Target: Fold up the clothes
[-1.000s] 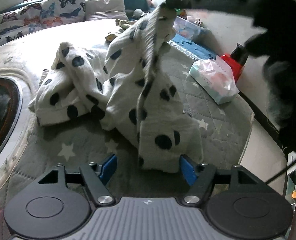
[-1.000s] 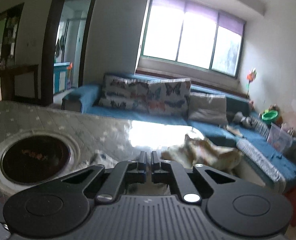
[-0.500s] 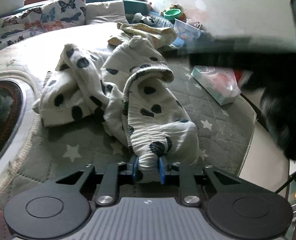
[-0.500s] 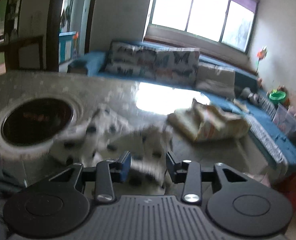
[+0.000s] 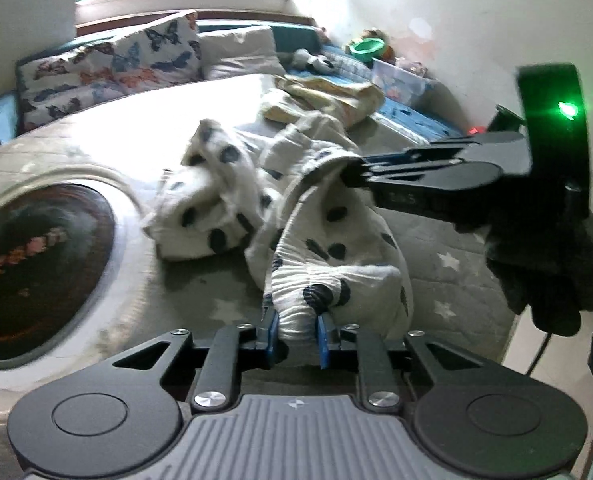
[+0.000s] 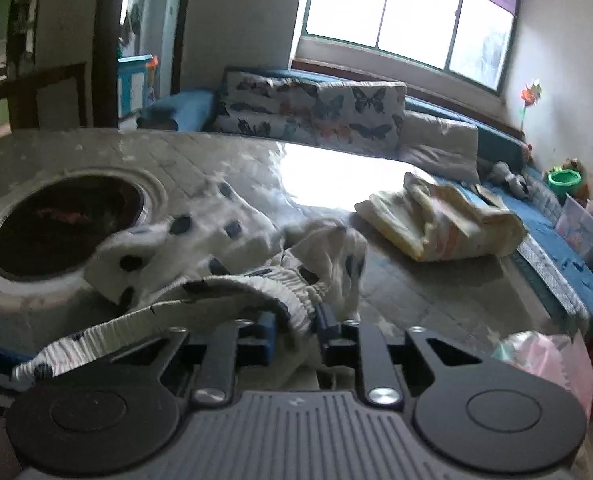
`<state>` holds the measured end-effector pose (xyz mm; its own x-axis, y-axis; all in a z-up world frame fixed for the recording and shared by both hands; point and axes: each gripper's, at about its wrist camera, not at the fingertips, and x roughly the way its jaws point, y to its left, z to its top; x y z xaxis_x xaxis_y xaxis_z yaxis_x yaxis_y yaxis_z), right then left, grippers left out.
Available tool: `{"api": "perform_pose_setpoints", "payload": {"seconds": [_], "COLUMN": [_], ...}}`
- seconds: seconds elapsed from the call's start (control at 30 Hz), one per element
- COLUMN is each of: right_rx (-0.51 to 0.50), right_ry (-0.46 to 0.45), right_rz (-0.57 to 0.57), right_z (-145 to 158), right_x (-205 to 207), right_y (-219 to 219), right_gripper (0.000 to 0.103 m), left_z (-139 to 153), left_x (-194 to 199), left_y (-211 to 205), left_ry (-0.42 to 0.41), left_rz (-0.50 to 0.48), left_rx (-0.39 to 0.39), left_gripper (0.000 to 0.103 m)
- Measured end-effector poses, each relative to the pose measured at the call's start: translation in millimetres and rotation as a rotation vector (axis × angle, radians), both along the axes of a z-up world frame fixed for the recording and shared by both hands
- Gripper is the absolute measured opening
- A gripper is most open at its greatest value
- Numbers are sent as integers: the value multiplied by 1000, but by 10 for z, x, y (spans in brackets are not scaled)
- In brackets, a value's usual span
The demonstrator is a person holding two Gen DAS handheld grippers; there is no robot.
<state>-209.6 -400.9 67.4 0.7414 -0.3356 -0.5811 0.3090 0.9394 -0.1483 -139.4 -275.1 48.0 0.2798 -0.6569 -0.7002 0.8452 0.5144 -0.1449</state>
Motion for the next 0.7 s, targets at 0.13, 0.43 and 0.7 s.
{"api": "perform_pose_setpoints", "payload": {"seconds": [0.13,0.43,0.7], "right_rx": [-16,-19,23], "right_ry": [-42,-107,-40], "right_rz": [55,185,244], "right_z": [117,437,522], "right_x": [-36,-243,-535], "right_y": [209,718,1021], "right_gripper": [12,11,11], "left_z": [97,304,217], "left_x": [137,206,15], "left_y": [209,740,1104], "left_ry": [-53,-252,-297], "left_rz": [56,107,39], "left_rx": [9,74,91], "left_gripper": [21,21,24]}}
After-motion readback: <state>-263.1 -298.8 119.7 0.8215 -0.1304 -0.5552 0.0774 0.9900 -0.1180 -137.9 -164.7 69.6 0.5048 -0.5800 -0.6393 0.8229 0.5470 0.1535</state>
